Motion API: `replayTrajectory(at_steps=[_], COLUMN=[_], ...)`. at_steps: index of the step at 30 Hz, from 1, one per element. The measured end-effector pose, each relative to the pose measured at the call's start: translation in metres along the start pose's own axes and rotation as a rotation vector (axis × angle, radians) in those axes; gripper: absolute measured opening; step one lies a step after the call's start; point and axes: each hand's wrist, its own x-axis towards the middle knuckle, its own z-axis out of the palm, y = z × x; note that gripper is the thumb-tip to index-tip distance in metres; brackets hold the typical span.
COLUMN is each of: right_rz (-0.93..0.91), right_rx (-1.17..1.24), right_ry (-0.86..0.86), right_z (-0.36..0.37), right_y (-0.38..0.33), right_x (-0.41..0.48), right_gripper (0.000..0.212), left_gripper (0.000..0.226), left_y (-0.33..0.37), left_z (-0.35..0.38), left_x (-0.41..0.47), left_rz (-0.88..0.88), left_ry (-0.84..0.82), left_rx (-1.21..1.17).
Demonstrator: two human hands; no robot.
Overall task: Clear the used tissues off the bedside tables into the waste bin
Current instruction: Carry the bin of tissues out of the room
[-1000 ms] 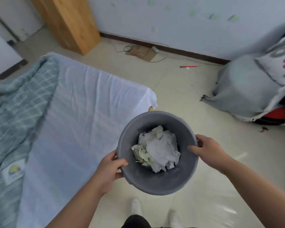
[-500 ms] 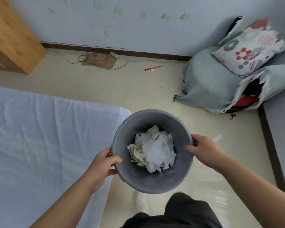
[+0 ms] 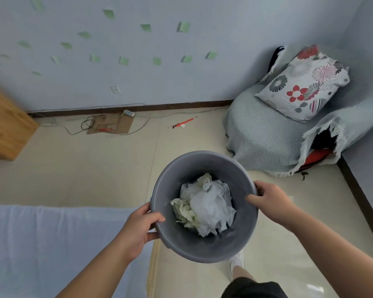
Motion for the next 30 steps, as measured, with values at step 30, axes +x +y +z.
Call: replayTrajectory(at_steps=[30], right_rz=[-0.169], right_rx=[-0.305], right_ry=[-0.342], right_z=[0.093], right_y=[-0.357], right_x=[0.531], right_gripper=[0.016], left_gripper=[0.043], left_y=[0.308], left_z=[-0.188], left_x=[0.334], left_rz=[-0.010], left_ry=[0.261], left_rx=[-0.303])
